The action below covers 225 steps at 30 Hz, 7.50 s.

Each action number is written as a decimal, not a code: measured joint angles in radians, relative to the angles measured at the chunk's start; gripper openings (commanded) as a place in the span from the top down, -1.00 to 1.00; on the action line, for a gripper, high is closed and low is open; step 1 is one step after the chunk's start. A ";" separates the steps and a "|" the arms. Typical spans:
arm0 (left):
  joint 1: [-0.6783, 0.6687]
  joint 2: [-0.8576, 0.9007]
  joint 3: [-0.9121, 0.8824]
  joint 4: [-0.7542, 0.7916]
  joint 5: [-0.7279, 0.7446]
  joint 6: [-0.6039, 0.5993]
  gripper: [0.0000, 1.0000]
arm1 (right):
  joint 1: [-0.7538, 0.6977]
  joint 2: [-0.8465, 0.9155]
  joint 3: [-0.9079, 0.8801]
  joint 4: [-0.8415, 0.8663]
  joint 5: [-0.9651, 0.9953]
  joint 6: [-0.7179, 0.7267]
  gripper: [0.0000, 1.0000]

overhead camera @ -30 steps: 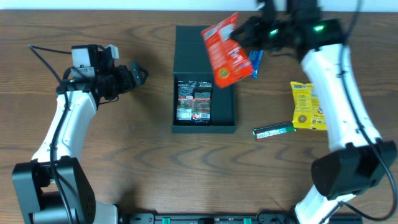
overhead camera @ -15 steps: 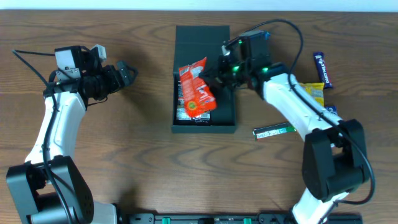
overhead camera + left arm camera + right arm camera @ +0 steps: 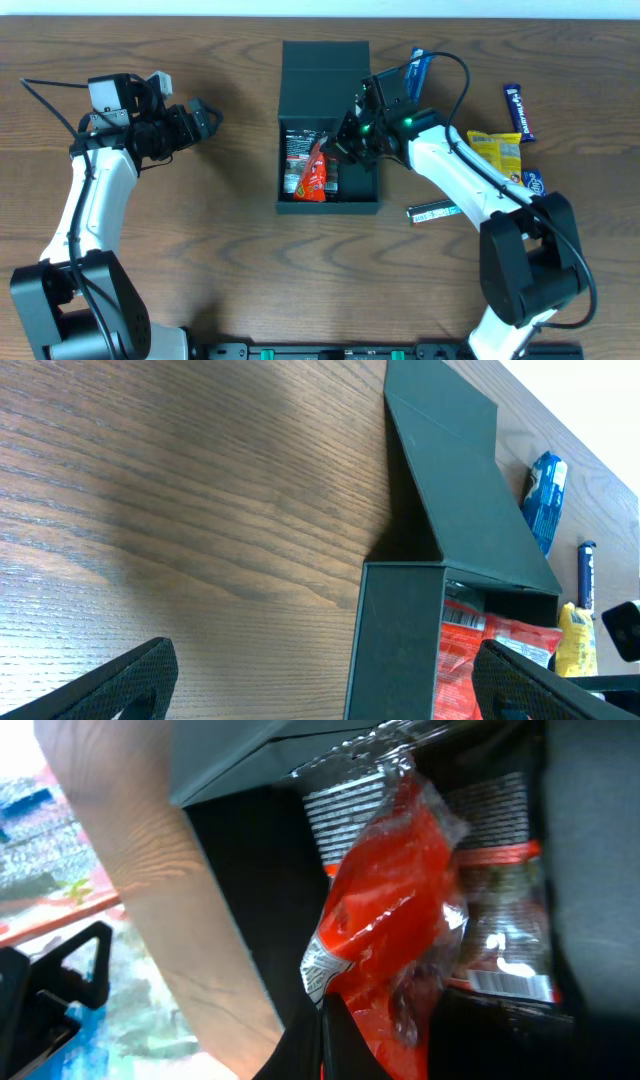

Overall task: Pack container
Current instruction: 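Carry the red bag with the right gripper and lower it into the box, then release the red bag and press it down inside the box, then move the right gripper to the yellow snack bag and grasp it, then carry the yellow bag with the right gripper and lower it into the box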

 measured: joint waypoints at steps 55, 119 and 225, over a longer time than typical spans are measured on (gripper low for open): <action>0.000 0.000 0.000 -0.089 0.000 0.069 -0.91 | 0.001 0.063 -0.003 0.091 -0.075 -0.772 0.98; 0.000 0.000 0.000 -0.090 -0.001 0.071 -0.91 | 0.031 -0.018 -0.003 0.068 0.055 -0.351 -0.38; 0.089 0.001 0.011 -0.123 -0.155 0.101 -0.90 | 0.322 0.187 0.642 -0.578 0.833 -0.631 0.98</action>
